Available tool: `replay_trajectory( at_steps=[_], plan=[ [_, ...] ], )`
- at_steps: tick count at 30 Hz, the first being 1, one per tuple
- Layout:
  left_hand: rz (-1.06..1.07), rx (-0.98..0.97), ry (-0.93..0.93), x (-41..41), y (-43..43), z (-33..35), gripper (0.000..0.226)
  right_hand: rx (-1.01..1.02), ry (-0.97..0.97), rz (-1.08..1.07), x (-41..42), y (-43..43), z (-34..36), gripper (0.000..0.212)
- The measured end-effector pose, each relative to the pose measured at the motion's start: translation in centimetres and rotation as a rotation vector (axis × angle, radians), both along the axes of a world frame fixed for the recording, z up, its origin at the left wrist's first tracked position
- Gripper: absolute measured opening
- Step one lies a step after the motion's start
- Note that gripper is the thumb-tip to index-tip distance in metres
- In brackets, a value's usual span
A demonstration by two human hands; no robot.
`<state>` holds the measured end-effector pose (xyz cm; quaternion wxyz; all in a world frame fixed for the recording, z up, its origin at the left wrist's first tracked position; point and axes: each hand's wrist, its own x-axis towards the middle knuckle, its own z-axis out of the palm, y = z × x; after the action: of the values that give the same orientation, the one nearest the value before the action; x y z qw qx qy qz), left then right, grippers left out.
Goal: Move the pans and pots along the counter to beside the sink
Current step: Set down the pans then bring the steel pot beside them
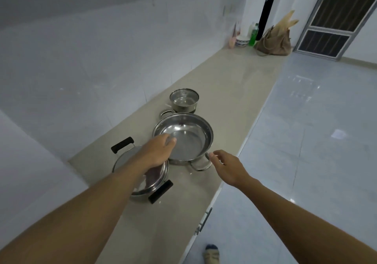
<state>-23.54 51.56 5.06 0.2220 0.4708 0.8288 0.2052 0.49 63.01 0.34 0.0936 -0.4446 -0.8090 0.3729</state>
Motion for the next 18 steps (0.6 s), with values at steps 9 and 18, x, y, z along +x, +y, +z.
replay_trajectory(
  at_steps=[9, 18],
  plan=[
    [0.176, -0.126, 0.009, -4.3, 7.4, -4.5, 0.050, -0.090, -0.007, 0.006, -5.7, 10.1, -5.3, 0.065],
    [0.270, -0.208, -0.009, -6.5, 10.2, -7.4, 0.048, -0.049, 0.039, 0.128, -8.5, 13.6, -8.5, 0.044]
  ],
)
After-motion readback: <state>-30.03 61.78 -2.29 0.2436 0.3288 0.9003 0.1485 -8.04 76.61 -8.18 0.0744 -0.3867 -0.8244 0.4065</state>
